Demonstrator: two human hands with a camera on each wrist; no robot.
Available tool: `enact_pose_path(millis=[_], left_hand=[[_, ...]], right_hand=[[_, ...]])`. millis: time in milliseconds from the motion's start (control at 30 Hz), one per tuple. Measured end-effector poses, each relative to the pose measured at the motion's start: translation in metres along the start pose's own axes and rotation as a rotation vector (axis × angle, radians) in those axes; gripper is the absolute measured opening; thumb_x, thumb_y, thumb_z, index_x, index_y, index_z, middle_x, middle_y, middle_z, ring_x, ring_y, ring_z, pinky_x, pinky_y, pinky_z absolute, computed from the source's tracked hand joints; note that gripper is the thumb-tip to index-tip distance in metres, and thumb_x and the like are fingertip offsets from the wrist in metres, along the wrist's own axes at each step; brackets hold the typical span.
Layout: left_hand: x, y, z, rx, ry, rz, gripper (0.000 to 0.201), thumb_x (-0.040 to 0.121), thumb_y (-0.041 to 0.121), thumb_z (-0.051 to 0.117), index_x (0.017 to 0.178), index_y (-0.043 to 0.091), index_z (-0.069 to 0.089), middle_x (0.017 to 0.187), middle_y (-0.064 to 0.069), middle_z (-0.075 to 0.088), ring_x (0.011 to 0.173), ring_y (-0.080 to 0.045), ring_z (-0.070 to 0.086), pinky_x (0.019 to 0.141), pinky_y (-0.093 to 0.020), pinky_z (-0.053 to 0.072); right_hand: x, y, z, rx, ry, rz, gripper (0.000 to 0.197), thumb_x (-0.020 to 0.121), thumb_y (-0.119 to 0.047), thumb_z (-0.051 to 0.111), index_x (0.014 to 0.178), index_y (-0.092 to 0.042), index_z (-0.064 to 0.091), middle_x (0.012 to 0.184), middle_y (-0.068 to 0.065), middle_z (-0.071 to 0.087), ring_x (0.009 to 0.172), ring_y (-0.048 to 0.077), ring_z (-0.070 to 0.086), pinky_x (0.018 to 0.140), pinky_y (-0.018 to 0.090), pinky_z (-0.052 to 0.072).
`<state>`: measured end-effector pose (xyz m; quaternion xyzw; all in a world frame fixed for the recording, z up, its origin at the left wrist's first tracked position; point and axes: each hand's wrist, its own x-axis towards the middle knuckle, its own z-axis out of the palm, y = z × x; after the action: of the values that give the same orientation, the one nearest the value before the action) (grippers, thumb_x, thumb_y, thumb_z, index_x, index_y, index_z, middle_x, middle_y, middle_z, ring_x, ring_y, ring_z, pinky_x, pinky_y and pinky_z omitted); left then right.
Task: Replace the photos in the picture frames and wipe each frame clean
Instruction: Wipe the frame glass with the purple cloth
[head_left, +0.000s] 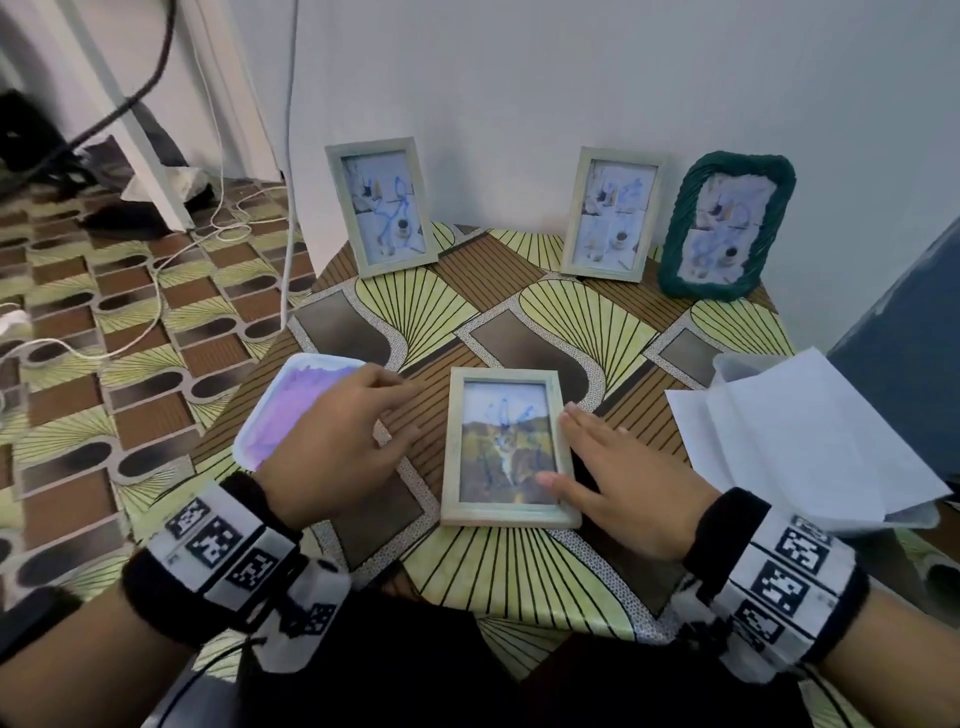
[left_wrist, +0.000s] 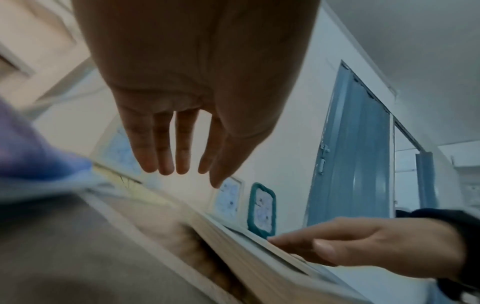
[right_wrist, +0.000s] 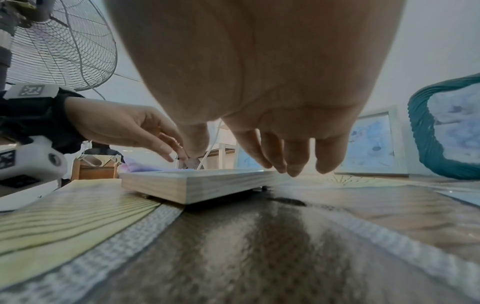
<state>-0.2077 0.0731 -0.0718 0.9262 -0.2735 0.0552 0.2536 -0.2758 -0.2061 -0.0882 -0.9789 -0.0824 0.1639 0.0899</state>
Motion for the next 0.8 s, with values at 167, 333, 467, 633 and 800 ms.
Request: enact_pose_path(millis=[167,333,467,633,800], left_hand=[[-0.005,-0.039,-0.027,0.312,-0.24,-0.047,0.058,0.091,0.039,0.061,0.137,0.005,0.049,0.146,-0.01,0.046,0.136,-0.023,0.039,0.11,-0.024,0.025],[-0.021,-0.073,-0.031,0.311,-0.502,-0.142,0.087,0.092,0.062,0.042,0.156,0.021,0.0,0.161,0.006,-0.009,0.149,-0.01,-0.01,0.122,-0.026,0.003],[-0.024,-0.081,-0.032,0.194,-0.432,-0.116,0.076,0.095,0.05,0.05,0.156,0.024,0.011,0.16,0.01,0.002,0.15,-0.008,0.003,0.116,-0.015,0.008],[-0.018,-0.084,-0.035,0.208,-0.298,-0.159,0.051,0.093,0.02,0.055,0.143,0.023,0.044,0.112,-0.011,0.064,0.093,-0.033,0.06,0.074,-0.027,0.039],[-0.018,-0.084,-0.032,0.215,-0.276,-0.113,0.051,0.095,0.012,0.05,0.144,0.024,0.045,0.122,-0.01,0.064,0.101,-0.031,0.06,0.077,-0.022,0.034]], right_hand=[[0.003,0.0,-0.003,-0.078,-0.042,-0.046,0.106,0.075,-0.087,0.007,0.154,-0.02,-0.014,0.16,-0.004,-0.019,0.148,0.006,-0.01,0.122,0.033,0.005],[0.005,-0.001,-0.001,-0.129,-0.063,-0.063,0.121,0.065,-0.098,0.008,0.151,-0.019,-0.022,0.156,-0.005,-0.028,0.145,0.003,-0.017,0.117,0.027,-0.004],[0.004,-0.001,-0.004,-0.111,-0.073,-0.061,0.123,0.063,-0.098,0.013,0.153,-0.019,-0.019,0.158,-0.006,-0.026,0.146,0.002,-0.013,0.118,0.024,0.0],[0.005,-0.004,-0.007,-0.126,-0.069,-0.056,0.122,0.066,-0.096,0.018,0.153,-0.018,-0.017,0.159,-0.006,-0.024,0.147,0.001,-0.009,0.116,0.022,0.002],[0.005,-0.003,-0.005,-0.137,-0.037,-0.061,0.123,0.065,-0.096,0.016,0.154,-0.019,-0.016,0.159,-0.005,-0.022,0.147,0.002,-0.002,0.109,0.018,0.003]])
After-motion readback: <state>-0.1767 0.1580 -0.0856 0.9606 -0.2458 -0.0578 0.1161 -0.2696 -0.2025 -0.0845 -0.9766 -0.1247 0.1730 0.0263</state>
